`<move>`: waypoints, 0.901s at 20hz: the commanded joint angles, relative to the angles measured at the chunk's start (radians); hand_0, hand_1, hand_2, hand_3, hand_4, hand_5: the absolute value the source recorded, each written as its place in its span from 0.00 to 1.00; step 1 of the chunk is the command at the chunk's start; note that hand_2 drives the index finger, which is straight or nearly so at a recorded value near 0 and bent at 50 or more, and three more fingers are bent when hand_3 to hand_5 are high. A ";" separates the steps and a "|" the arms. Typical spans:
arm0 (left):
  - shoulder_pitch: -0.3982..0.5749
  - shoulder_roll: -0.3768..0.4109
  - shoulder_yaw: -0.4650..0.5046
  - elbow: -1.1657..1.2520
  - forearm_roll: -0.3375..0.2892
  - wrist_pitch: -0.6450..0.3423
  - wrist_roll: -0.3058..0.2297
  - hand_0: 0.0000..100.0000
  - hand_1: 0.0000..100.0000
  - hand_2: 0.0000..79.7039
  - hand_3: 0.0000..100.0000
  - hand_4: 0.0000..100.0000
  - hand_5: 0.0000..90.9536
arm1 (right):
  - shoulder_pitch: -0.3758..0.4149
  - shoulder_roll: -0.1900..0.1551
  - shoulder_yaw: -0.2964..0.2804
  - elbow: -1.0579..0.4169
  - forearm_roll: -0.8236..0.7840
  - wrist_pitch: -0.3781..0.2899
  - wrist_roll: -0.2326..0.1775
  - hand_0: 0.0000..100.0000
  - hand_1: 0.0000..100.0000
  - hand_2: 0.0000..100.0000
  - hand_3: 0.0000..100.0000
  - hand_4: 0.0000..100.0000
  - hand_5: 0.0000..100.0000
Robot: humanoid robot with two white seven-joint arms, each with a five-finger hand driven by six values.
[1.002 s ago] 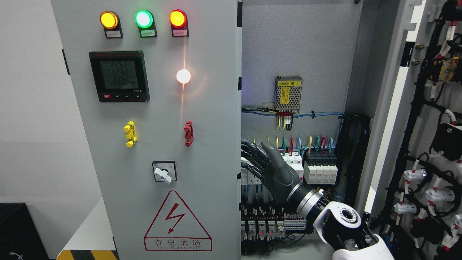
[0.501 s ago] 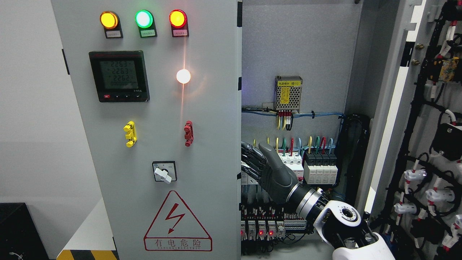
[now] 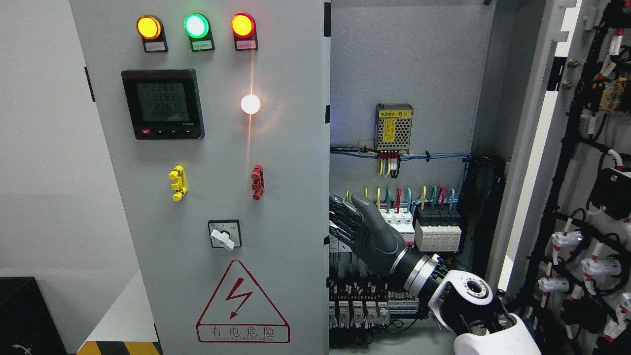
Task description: Open door with both hands
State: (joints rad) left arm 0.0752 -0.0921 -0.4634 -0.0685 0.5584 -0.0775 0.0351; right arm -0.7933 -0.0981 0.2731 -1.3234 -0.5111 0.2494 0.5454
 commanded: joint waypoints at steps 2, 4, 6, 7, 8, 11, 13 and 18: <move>0.000 0.000 0.000 -0.001 0.000 -0.001 0.000 0.00 0.00 0.00 0.00 0.00 0.00 | -0.007 0.000 0.000 0.026 -0.001 0.001 0.011 0.19 0.00 0.00 0.00 0.00 0.00; 0.000 -0.001 0.000 0.001 0.000 -0.001 0.000 0.00 0.00 0.00 0.00 0.00 0.00 | -0.010 0.000 0.000 0.030 -0.001 0.001 0.013 0.19 0.00 0.00 0.00 0.00 0.00; 0.000 0.000 0.000 -0.001 0.000 -0.001 0.000 0.00 0.00 0.00 0.00 0.00 0.00 | -0.012 0.000 0.000 0.035 -0.001 0.001 0.018 0.19 0.00 0.00 0.00 0.00 0.00; 0.000 0.000 0.000 -0.001 0.000 -0.001 0.000 0.00 0.00 0.00 0.00 0.00 0.00 | -0.014 0.000 0.000 0.036 -0.001 0.001 0.034 0.19 0.00 0.00 0.00 0.00 0.00; 0.000 0.000 0.000 0.001 0.000 -0.001 0.000 0.00 0.00 0.00 0.00 0.00 0.00 | -0.014 0.000 0.000 0.036 -0.001 0.001 0.051 0.19 0.00 0.00 0.00 0.00 0.00; 0.000 -0.001 0.000 0.001 0.000 -0.001 0.000 0.00 0.00 0.00 0.00 0.00 0.00 | -0.015 0.000 0.000 0.043 -0.001 0.001 0.067 0.19 0.00 0.00 0.00 0.00 0.00; 0.000 0.000 0.000 0.001 0.000 -0.001 0.000 0.00 0.00 0.00 0.00 0.00 0.00 | -0.020 0.000 0.000 0.049 -0.001 0.002 0.070 0.19 0.00 0.00 0.00 0.00 0.00; 0.000 0.000 -0.001 -0.001 0.000 -0.001 0.000 0.00 0.00 0.00 0.00 0.00 0.00 | -0.027 0.000 0.000 0.056 -0.003 0.011 0.071 0.19 0.00 0.00 0.00 0.00 0.00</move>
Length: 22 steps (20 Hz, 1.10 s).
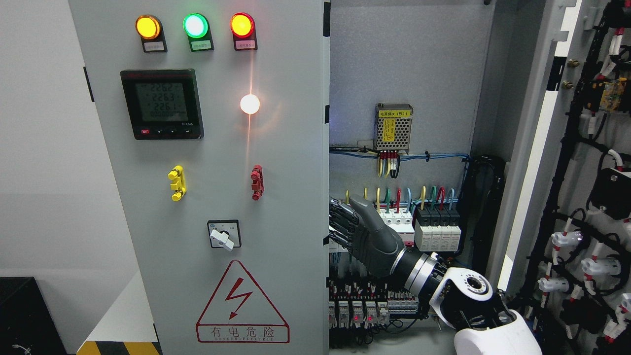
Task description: Open door with both hands
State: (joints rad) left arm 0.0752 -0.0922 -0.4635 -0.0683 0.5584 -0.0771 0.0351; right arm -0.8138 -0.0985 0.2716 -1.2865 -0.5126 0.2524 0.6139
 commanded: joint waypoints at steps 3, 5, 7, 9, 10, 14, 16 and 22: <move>0.000 0.000 0.000 0.001 0.000 -0.001 0.000 0.00 0.00 0.00 0.00 0.00 0.00 | -0.007 0.000 0.001 0.019 -0.001 0.025 0.003 0.19 0.00 0.00 0.00 0.00 0.00; 0.000 0.000 0.000 0.001 0.000 -0.001 0.000 0.00 0.00 0.00 0.00 0.00 0.00 | -0.007 0.000 0.001 0.019 -0.001 0.025 0.003 0.19 0.00 0.00 0.00 0.00 0.00; 0.000 0.000 0.000 0.001 0.000 -0.001 0.000 0.00 0.00 0.00 0.00 0.00 0.00 | -0.007 0.000 0.001 0.018 -0.001 0.025 0.003 0.19 0.00 0.00 0.00 0.00 0.00; 0.000 0.000 0.000 -0.001 0.000 -0.001 0.000 0.00 0.00 0.00 0.00 0.00 0.00 | -0.007 0.000 0.001 0.016 -0.009 0.025 0.003 0.19 0.00 0.00 0.00 0.00 0.00; 0.000 -0.001 -0.001 -0.001 0.000 -0.001 0.000 0.00 0.00 0.00 0.00 0.00 0.00 | -0.008 0.000 0.001 0.016 -0.026 0.025 0.003 0.19 0.00 0.00 0.00 0.00 0.00; 0.000 0.000 0.000 -0.001 0.000 -0.001 0.000 0.00 0.00 0.00 0.00 0.00 0.00 | -0.008 0.000 0.000 0.018 -0.056 0.025 0.003 0.19 0.00 0.00 0.00 0.00 0.00; 0.000 0.000 0.000 -0.001 0.000 -0.003 0.000 0.00 0.00 0.00 0.00 0.00 0.00 | -0.008 0.000 0.001 0.018 -0.058 0.025 0.004 0.19 0.00 0.00 0.00 0.00 0.00; 0.000 0.000 0.000 0.001 0.000 -0.003 0.000 0.00 0.00 0.00 0.00 0.00 0.00 | -0.010 -0.004 0.001 0.016 -0.058 0.025 0.024 0.19 0.00 0.00 0.00 0.00 0.00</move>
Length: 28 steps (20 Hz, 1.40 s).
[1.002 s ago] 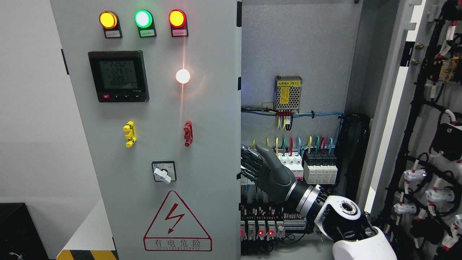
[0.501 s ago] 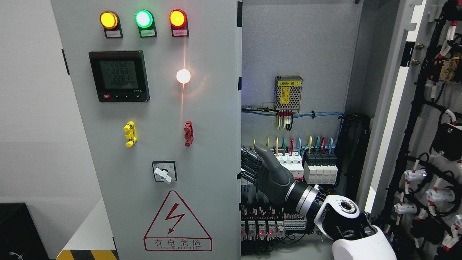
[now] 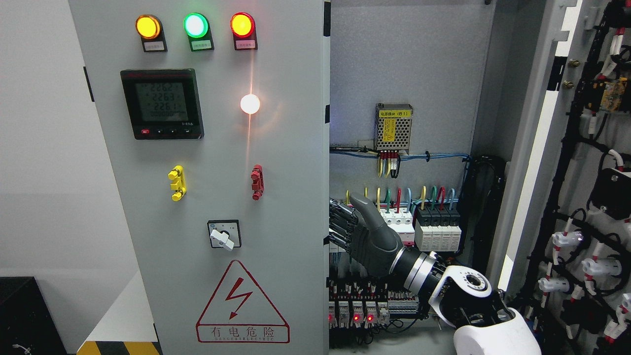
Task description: Open door with both hands
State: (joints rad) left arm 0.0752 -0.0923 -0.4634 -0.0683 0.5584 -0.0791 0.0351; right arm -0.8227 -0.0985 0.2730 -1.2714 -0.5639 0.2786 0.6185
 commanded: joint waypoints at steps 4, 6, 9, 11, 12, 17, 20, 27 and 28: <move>0.000 0.000 0.000 -0.001 0.000 0.001 0.000 0.00 0.00 0.00 0.00 0.00 0.00 | -0.007 -0.004 -0.002 0.003 -0.004 -0.001 0.043 0.19 0.00 0.00 0.00 0.00 0.00; 0.000 0.000 0.000 0.001 0.000 0.001 0.000 0.00 0.00 0.00 0.00 0.00 0.00 | -0.007 -0.006 0.000 0.001 -0.005 -0.002 0.044 0.19 0.00 0.00 0.00 0.00 0.00; 0.000 0.000 0.000 -0.001 0.000 0.001 0.000 0.00 0.00 0.00 0.00 0.00 0.00 | -0.009 -0.006 -0.002 -0.002 -0.005 -0.002 0.046 0.19 0.00 0.00 0.00 0.00 0.00; 0.000 0.000 -0.001 0.001 0.000 0.001 0.000 0.00 0.00 0.00 0.00 0.00 0.00 | -0.007 -0.006 0.000 -0.003 -0.005 -0.002 0.047 0.19 0.00 0.00 0.00 0.00 0.00; 0.000 0.000 0.000 -0.001 0.000 -0.001 0.000 0.00 0.00 0.00 0.00 0.00 0.00 | -0.007 -0.006 0.000 -0.003 -0.005 -0.001 0.047 0.19 0.00 0.00 0.00 0.00 0.00; 0.000 0.000 0.000 0.001 0.000 0.001 0.000 0.00 0.00 0.00 0.00 0.00 0.00 | -0.007 -0.007 0.000 -0.003 -0.005 -0.001 0.049 0.19 0.00 0.00 0.00 0.00 0.00; 0.000 0.000 0.000 -0.001 0.000 0.001 0.000 0.00 0.00 0.00 0.00 0.00 0.00 | -0.009 -0.007 0.000 -0.003 -0.005 -0.001 0.079 0.19 0.00 0.00 0.00 0.00 0.00; 0.000 -0.001 0.000 0.001 0.000 0.001 0.000 0.00 0.00 0.00 0.00 0.00 0.00 | -0.009 -0.012 -0.002 0.001 -0.005 -0.001 0.081 0.19 0.00 0.00 0.00 0.00 0.00; 0.000 0.000 0.000 -0.001 0.000 0.001 0.000 0.00 0.00 0.00 0.00 0.00 0.00 | -0.010 -0.012 -0.002 0.001 -0.005 -0.001 0.081 0.19 0.00 0.00 0.00 0.00 0.00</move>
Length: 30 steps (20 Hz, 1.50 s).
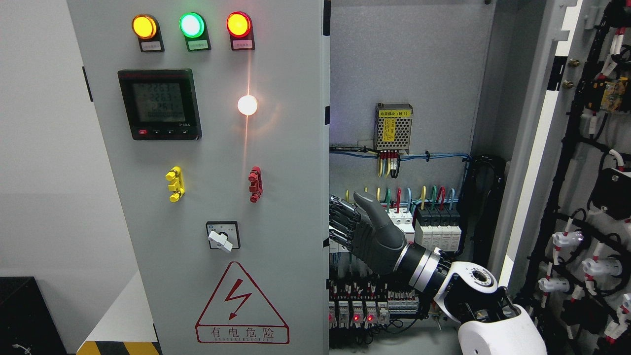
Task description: Open door with both hands
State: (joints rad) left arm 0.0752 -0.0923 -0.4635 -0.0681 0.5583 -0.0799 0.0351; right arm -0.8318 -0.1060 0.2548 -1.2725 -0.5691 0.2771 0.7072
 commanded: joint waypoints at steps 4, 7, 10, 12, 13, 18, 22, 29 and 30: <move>0.000 0.000 0.000 0.001 0.000 0.000 0.000 0.00 0.00 0.00 0.00 0.00 0.00 | -0.001 -0.004 0.017 0.001 0.000 0.001 -0.008 0.19 0.00 0.00 0.00 0.00 0.00; 0.000 0.000 0.000 -0.001 0.000 0.002 0.000 0.00 0.00 0.00 0.00 0.00 0.00 | 0.002 -0.004 0.017 -0.001 -0.002 -0.001 -0.008 0.19 0.00 0.00 0.00 0.00 0.00; 0.000 0.000 0.000 0.001 0.000 0.002 0.000 0.00 0.00 0.00 0.00 0.00 0.00 | 0.008 -0.006 0.018 -0.007 -0.002 -0.001 -0.006 0.19 0.00 0.00 0.00 0.00 0.00; 0.000 0.000 0.000 -0.001 0.000 0.002 0.000 0.00 0.00 0.00 0.00 0.00 0.00 | 0.014 -0.007 0.020 -0.021 -0.002 -0.003 -0.006 0.19 0.00 0.00 0.00 0.00 0.00; 0.000 -0.001 0.000 0.001 0.000 0.002 0.000 0.00 0.00 0.00 0.00 0.00 0.00 | 0.020 -0.012 0.023 -0.040 -0.002 -0.003 -0.006 0.19 0.00 0.00 0.00 0.00 0.00; 0.000 0.000 0.000 0.001 0.000 0.000 0.000 0.00 0.00 0.00 0.00 0.00 0.00 | 0.063 -0.032 0.034 -0.108 -0.003 -0.003 -0.006 0.19 0.00 0.00 0.00 0.00 0.00; 0.000 0.000 0.000 0.001 0.000 0.002 0.000 0.00 0.00 0.00 0.00 0.00 0.00 | 0.097 -0.035 0.046 -0.154 -0.002 -0.003 -0.006 0.19 0.00 0.00 0.00 0.00 0.00; 0.000 0.000 0.000 -0.001 0.000 0.002 0.000 0.00 0.00 0.00 0.00 0.00 0.00 | 0.126 -0.055 0.087 -0.225 -0.002 -0.012 -0.006 0.19 0.00 0.00 0.00 0.00 0.00; 0.000 0.000 0.000 -0.001 0.000 0.000 0.000 0.00 0.00 0.00 0.00 0.00 0.00 | 0.128 -0.055 0.098 -0.232 -0.002 -0.012 -0.006 0.19 0.00 0.00 0.00 0.00 0.00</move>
State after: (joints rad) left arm 0.0751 -0.0926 -0.4633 -0.0681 0.5583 -0.0747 0.0354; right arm -0.7273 -0.1394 0.3083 -1.4081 -0.5707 0.2680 0.7009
